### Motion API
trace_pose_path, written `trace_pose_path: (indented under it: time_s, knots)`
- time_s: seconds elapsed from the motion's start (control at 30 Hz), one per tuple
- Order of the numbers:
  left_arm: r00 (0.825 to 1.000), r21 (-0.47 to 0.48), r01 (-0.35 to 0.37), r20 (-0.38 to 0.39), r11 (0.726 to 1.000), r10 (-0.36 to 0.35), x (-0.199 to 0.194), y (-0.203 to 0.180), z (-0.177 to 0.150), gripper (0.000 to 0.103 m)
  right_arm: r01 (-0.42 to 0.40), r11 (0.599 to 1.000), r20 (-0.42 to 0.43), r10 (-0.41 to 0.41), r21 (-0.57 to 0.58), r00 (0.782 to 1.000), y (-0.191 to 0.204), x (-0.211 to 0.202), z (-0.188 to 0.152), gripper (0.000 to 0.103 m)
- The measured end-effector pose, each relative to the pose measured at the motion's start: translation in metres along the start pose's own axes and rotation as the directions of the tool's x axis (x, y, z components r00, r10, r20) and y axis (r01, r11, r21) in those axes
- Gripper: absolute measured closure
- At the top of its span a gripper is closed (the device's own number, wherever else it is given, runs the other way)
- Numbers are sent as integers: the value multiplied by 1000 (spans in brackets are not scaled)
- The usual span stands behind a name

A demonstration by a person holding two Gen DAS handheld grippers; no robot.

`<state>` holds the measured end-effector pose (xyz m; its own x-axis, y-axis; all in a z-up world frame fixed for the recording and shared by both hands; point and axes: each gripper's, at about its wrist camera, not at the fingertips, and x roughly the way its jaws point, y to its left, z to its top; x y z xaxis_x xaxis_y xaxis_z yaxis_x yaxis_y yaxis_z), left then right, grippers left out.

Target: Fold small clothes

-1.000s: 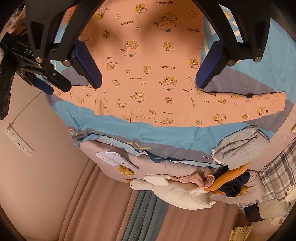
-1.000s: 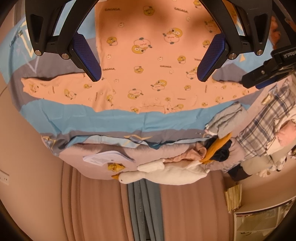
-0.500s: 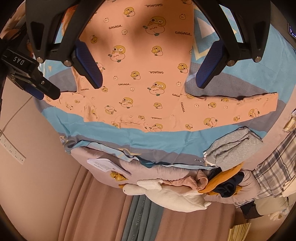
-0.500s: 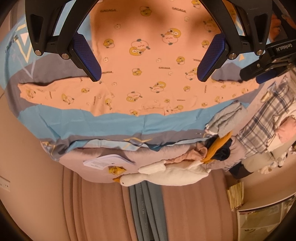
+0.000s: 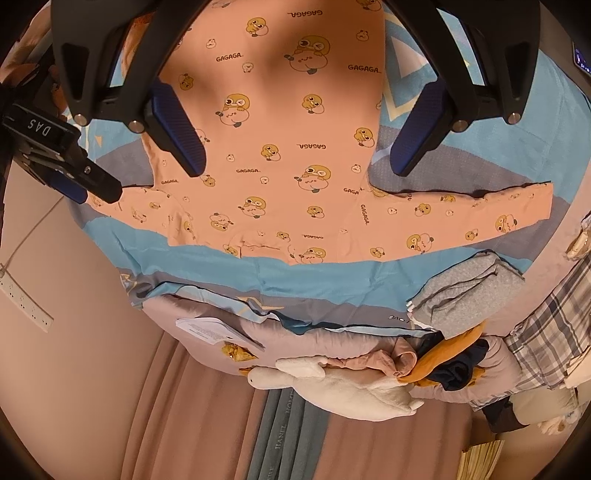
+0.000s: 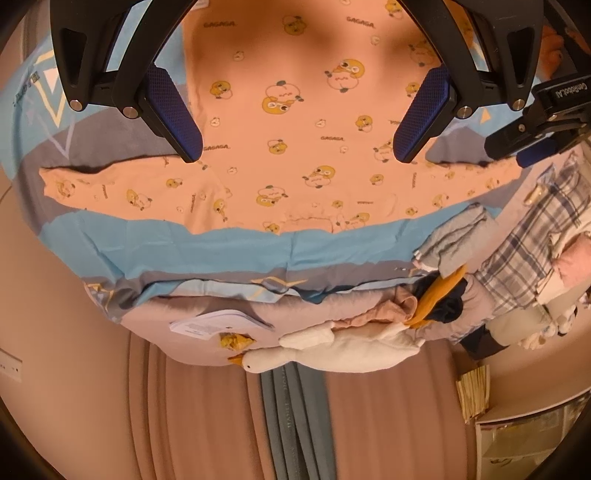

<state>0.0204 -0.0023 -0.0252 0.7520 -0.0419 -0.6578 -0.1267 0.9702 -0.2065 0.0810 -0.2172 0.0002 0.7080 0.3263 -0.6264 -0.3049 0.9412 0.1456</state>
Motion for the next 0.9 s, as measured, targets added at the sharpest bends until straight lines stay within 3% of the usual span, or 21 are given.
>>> trace_pose_path:
  time_s: [0.9]
  knots:
    - [998, -16, 25, -61, 1000, -26, 9, -6, -1, 5, -1, 1000, -18, 2, 31, 1000, -10, 2, -3, 1]
